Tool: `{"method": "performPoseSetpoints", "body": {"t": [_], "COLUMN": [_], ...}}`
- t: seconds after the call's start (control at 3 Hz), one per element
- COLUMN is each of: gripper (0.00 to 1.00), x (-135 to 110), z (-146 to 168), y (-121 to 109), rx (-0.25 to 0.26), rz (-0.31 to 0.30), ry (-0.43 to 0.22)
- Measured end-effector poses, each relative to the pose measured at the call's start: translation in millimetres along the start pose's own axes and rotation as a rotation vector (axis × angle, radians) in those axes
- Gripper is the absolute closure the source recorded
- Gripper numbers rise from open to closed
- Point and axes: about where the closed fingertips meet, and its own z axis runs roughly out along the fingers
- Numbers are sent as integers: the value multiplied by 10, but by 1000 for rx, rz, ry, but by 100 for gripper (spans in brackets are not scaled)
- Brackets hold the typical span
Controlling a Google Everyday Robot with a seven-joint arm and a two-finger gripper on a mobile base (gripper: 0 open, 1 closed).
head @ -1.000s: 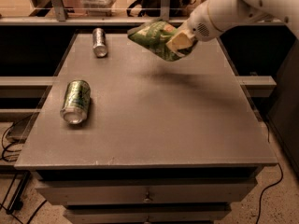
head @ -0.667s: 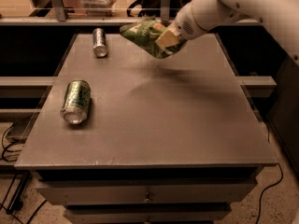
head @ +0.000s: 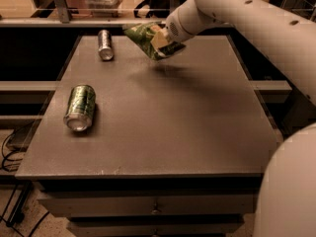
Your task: Move green jalapeno chip bag near redbull can
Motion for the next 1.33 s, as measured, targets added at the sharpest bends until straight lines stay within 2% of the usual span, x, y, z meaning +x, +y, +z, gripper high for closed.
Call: {"method": "performPoseSetpoints", "body": {"t": [0.33, 0.67, 1.0, 1.33], "gripper": [36, 12, 0, 0], "x": [-94, -233, -424, -432], "z": [229, 412, 488, 492], "y": [21, 82, 227, 239], "rx": [-10, -40, -89, -91], "rz": [94, 134, 118, 113], "ry": [-34, -80, -129, -130]}}
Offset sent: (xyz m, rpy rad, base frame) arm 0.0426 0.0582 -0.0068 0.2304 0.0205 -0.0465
